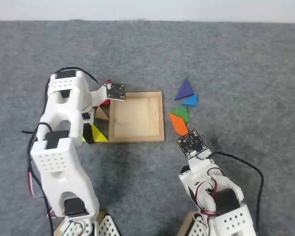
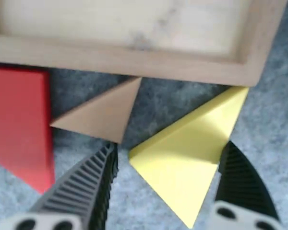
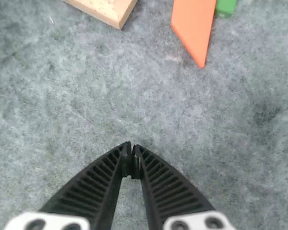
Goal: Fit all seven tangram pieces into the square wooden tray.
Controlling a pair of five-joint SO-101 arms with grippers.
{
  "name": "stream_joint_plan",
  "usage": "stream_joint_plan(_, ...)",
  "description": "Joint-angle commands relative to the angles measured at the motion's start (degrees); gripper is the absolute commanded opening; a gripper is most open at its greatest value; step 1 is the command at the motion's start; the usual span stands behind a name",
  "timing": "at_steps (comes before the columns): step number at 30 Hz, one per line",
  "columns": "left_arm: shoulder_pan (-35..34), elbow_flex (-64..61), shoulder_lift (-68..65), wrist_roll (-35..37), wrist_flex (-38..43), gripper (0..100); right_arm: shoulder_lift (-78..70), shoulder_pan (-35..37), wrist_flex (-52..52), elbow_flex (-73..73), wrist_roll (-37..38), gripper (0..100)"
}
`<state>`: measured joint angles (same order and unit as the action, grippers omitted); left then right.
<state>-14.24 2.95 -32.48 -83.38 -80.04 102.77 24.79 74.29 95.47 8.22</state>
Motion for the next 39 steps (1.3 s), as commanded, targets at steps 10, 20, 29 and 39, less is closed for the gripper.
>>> stream_joint_plan(10, -0.62, 0.40, 3.34, -0.35, -2.02, 27, 1.01, 0.75, 0.48, 0.97, -0.53, 0.9)
stream_joint_plan(20, -0.97, 0.31, 3.43, -0.09, -3.16, 27, 1.01, 0.75, 0.48, 0.97, -0.53, 0.9)
stream_joint_plan(29, -0.88, 0.31, 3.78, 3.43, -5.80, 17, 1.01, 0.75, 0.48, 0.97, -0.53, 0.9)
stream_joint_plan(39, -0.88, -0.04, 5.98, 4.92, -10.02, 12, 1.01, 0.75, 0.48, 0.97, -0.53, 0.9)
